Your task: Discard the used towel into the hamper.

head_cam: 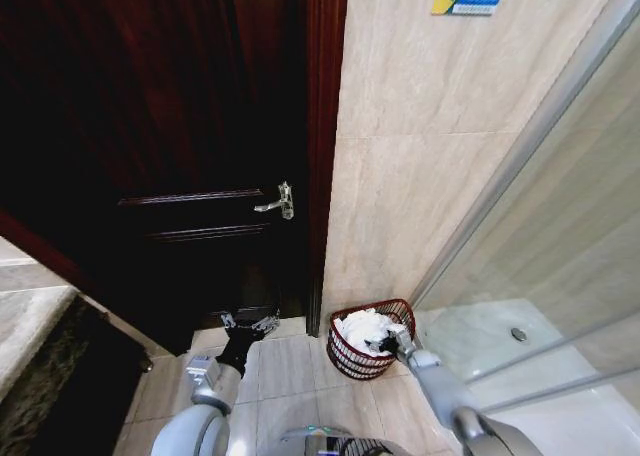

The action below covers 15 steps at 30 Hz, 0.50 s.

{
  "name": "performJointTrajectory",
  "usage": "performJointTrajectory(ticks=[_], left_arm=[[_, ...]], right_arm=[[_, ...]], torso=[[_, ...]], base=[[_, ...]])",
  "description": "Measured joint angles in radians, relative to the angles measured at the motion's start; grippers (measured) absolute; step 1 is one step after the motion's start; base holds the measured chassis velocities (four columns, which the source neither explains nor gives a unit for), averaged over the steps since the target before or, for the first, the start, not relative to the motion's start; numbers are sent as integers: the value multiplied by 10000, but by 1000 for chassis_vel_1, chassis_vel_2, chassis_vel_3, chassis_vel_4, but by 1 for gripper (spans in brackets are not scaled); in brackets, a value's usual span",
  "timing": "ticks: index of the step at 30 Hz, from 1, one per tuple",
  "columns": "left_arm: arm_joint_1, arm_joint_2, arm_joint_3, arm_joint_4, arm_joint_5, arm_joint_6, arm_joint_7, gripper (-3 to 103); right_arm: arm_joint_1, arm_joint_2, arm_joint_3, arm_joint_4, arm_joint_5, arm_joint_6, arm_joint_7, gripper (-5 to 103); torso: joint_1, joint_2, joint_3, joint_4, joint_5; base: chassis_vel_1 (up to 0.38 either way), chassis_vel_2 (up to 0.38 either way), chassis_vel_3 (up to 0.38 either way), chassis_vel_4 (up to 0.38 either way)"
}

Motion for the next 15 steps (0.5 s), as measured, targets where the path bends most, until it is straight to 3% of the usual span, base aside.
performJointTrajectory(ticks=[5, 8, 15], left_arm=[[1, 0, 0, 0, 0, 0, 0, 100], [0, 0, 0, 0, 0, 0, 0, 100], [0, 0, 0, 0, 0, 0, 0, 100]], right_arm=[[530, 525, 91, -743, -700, -304, 630, 100], [822, 736, 403, -1359, -1019, -880, 1028, 100], [677, 642, 563, -1133, -682, -1046, 1054, 100]], torso=[[0, 4, 1, 3, 1], [1, 8, 2, 5, 0], [3, 9, 5, 5, 6]], base=[[0, 0, 0, 0], [0, 0, 0, 0], [0, 0, 0, 0]])
